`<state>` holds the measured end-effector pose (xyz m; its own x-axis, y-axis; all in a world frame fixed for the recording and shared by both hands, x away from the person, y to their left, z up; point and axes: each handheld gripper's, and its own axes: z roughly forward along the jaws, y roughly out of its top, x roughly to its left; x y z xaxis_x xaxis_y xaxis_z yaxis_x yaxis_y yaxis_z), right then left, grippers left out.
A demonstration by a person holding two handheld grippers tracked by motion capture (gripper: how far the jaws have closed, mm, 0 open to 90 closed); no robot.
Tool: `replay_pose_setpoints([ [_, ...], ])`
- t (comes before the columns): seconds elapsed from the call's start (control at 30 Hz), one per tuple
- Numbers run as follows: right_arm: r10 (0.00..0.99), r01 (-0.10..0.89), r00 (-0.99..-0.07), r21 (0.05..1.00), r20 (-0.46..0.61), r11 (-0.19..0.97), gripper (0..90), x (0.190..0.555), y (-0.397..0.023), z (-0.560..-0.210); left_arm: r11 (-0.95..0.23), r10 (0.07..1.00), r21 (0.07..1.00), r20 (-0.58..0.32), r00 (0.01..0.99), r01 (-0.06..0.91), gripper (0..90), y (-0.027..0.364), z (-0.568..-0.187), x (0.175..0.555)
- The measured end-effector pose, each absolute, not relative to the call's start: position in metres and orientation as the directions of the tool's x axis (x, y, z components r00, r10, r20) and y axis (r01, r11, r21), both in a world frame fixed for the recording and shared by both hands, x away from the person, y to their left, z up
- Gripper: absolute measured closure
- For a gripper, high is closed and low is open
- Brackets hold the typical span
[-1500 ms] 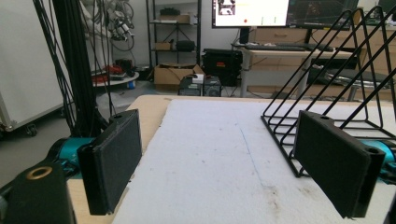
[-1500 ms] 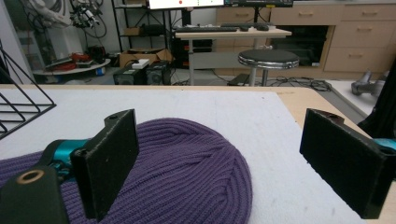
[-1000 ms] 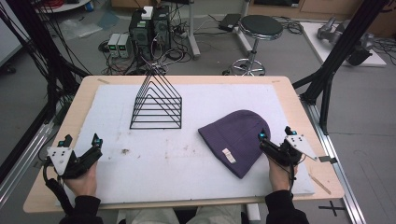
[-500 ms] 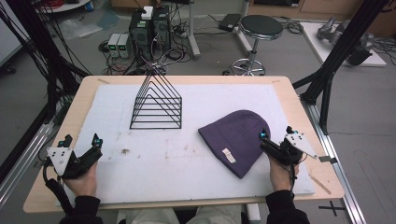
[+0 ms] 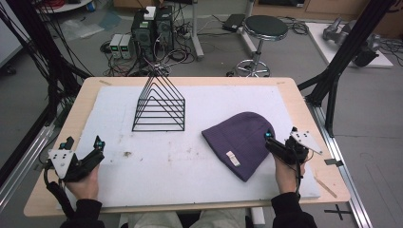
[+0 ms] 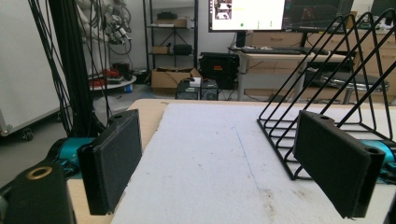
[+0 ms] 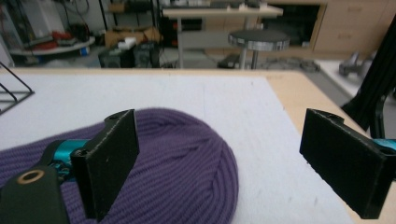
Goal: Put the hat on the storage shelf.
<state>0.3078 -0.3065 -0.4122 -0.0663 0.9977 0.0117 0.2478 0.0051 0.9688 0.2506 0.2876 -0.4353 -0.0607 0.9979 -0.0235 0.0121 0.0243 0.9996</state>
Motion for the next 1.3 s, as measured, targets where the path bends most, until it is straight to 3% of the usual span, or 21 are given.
replay_pose_setpoints([
  [0.17, 0.999, 0.344, -0.048, 0.939, 0.009, 0.008, 11.1, 0.316, -0.308, -0.413, 0.02, 0.998, 1.0, -0.019, -0.059, 0.011, 16.0, 0.287, -0.435, 0.251],
  [0.4, 0.998, 0.356, -0.052, 0.934, 0.028, -0.008, 11.2, 0.32, -0.307, -0.413, 0.021, 0.998, 1.0, -0.02, -0.055, 0.01, 16.0, 0.287, -0.435, 0.251],
  [0.43, 0.998, 0.374, -0.058, 0.927, 0.035, -0.01, 15.1, 0.321, -0.307, -0.412, 0.019, 0.998, 1.0, -0.019, -0.054, 0.01, 16.1, 0.287, -0.435, 0.251],
  [0.7, 0.997, 0.449, -0.051, 0.893, 0.062, -0.032, 15.3, 0.331, -0.309, -0.407, 0.019, 0.999, 1.0, -0.019, -0.051, 0.01, 16.1, 0.287, -0.435, 0.251],
  [0.87, 0.998, 0.519, -0.002, 0.853, 0.062, -0.052, 15.3, 0.338, -0.313, -0.409, 0.018, 0.999, 1.0, -0.018, -0.049, 0.011, 16.1, 0.287, -0.435, 0.251],
  [1.3, 0.99, 0.672, -0.014, 0.734, 0.138, -0.093, 15.4, 0.355, -0.319, -0.421, 0.019, 0.999, 1.0, -0.019, -0.044, 0.009, 16.1, 0.287, -0.435, 0.251],
])
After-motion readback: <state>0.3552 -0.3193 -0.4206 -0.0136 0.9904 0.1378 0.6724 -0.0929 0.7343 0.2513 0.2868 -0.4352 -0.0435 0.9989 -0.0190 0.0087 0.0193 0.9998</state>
